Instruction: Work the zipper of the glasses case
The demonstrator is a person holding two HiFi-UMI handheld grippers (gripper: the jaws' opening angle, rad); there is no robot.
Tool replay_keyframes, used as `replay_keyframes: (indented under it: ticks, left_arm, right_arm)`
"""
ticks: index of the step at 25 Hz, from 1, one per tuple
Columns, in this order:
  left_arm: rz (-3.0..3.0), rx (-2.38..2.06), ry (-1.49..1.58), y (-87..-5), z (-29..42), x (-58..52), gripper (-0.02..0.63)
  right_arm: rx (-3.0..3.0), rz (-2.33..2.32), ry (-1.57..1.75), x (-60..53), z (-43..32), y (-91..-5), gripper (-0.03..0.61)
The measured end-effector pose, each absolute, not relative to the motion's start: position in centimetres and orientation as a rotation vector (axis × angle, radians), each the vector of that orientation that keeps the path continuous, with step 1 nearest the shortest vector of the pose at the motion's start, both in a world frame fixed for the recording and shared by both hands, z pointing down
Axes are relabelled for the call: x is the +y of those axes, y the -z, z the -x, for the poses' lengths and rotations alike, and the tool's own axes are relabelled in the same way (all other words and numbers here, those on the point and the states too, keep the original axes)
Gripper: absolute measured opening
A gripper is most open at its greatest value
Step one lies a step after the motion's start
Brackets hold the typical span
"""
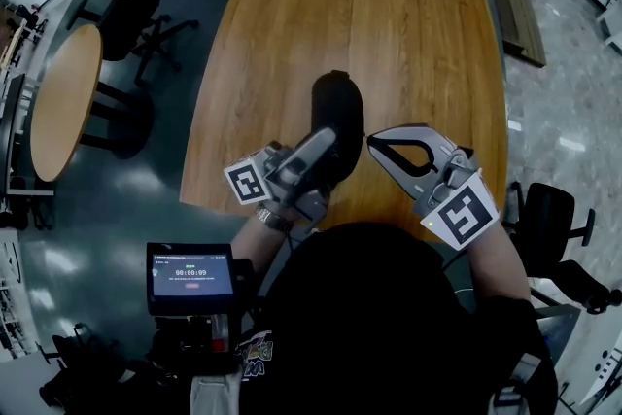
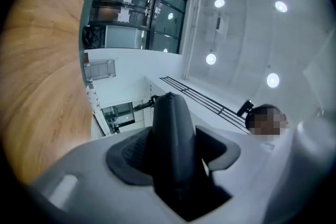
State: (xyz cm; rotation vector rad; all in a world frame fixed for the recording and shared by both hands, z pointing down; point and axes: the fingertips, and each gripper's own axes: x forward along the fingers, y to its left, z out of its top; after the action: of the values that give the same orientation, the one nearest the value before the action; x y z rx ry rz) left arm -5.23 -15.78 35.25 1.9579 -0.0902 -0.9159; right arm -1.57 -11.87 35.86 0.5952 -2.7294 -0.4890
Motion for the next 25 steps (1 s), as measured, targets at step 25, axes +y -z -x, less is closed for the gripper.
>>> replay_keyframes:
  ticks: [25]
  left_arm:
    - [-1.940,-0.317,0.934,-36.7,6.5,-18.2,0.258]
  right_arm:
    - [-2.857,-0.578,0.251,-10.6,0.9,-39.0,0.006]
